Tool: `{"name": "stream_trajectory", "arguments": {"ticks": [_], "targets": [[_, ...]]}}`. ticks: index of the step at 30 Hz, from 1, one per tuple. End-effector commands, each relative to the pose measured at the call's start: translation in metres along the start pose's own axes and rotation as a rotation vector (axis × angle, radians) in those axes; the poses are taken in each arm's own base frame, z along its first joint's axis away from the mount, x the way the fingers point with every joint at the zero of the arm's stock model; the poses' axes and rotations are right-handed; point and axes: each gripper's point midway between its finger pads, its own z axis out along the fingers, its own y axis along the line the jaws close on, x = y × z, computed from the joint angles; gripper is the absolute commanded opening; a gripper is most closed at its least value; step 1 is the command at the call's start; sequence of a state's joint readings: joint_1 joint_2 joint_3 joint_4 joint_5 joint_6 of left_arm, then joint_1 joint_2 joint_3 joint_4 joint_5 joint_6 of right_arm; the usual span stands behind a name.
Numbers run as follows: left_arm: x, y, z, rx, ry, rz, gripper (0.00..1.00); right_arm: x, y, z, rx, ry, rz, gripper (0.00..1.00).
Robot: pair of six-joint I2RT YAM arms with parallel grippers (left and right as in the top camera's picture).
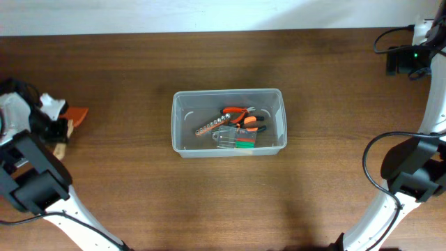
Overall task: Pack container
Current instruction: 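Lift and carry the scraper right over the container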
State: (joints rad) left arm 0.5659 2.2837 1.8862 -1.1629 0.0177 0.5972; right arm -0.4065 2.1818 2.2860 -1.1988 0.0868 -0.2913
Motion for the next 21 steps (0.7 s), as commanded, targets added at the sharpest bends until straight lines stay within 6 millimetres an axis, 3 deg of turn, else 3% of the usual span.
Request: {"name": "stream_trajectory", "arguments": {"ticks": [1,6,11,16,21], "targets": [[-0.045,-0.018,-0.036,0.041,-0.142,0.039,0.02,-0.001,-0.004,-0.004,0.002,-0.012,0.007,0.99],[-0.089,-0.049,-0.094,0.061,-0.290,0.126,0.02,-0.001,-0.004,-0.004,0.002,-0.012,0.007,0.99],[-0.125,-0.100,-0.160,0.061,-0.431,0.251,0.02,-0.001,-0.004,-0.004,0.002,-0.012,0.007,0.99],[-0.144,-0.170,-0.214,0.048,-0.538,0.402,0.02,-0.001,-0.004,-0.004,0.002,-0.012,0.006,0.99],[-0.140,-0.261,-0.239,0.086,-0.569,0.580,0.02,-0.001,-0.004,-0.004,0.002,-0.012,0.006,0.99]]}}
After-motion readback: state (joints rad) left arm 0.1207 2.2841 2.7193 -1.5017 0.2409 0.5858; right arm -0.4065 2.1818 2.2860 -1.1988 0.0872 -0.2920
